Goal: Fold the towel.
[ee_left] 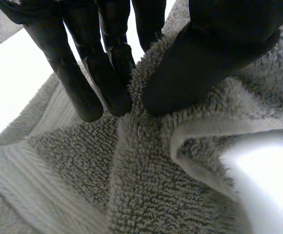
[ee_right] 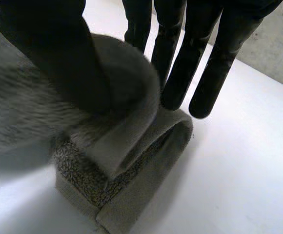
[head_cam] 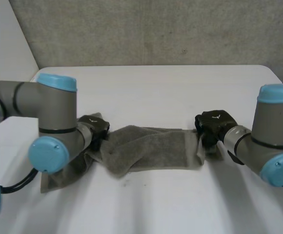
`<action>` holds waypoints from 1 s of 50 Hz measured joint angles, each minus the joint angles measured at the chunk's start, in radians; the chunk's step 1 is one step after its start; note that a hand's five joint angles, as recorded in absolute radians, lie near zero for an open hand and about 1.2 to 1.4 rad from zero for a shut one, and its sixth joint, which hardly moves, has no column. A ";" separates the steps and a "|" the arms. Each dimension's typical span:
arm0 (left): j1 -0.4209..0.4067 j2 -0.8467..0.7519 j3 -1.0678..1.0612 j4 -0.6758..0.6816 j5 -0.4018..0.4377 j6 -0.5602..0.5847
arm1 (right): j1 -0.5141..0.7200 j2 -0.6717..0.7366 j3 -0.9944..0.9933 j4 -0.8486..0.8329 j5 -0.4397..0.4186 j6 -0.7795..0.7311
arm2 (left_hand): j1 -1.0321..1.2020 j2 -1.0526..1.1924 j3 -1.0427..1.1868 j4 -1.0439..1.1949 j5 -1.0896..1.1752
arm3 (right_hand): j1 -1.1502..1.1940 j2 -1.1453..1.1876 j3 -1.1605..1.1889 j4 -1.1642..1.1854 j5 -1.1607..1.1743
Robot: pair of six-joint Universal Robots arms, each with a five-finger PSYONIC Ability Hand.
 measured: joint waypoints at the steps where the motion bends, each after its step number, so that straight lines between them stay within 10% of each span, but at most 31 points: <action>1: 0.000 0.000 0.000 0.000 0.000 0.000 | 0.000 0.000 0.000 0.000 0.000 0.000 | 0.000 0.000 0.000 0.000 0.000 | 0.000 0.000 0.000 0.000 0.000; 12: -0.006 0.018 0.047 0.001 -0.090 -0.008 | -0.003 -0.126 0.272 -0.296 -0.171 -0.156 | -0.138 -0.145 -0.143 -0.143 -0.149 | -0.408 -0.476 -0.484 -0.488 -0.513; 34: 0.040 0.122 0.005 -0.008 -0.082 -0.009 | -0.047 -0.180 0.550 -0.577 -0.308 -0.680 | -0.245 -0.254 -0.251 -0.251 -0.257 | -0.404 -0.463 -0.476 -0.483 -0.516; 40: 0.052 0.145 -0.015 -0.008 -0.081 -0.009 | -0.056 -0.189 0.547 -0.610 -0.327 -0.663 | -0.361 -0.361 -0.358 -0.359 -0.364 | 0.097 0.165 0.159 0.160 0.097; 50: 0.061 0.258 -0.091 -0.006 -0.080 -0.010 | -0.064 -0.204 0.430 -0.574 -0.184 -0.251 | -0.928 -0.936 -0.936 -0.937 -0.941 | 0.143 0.251 0.252 0.271 0.189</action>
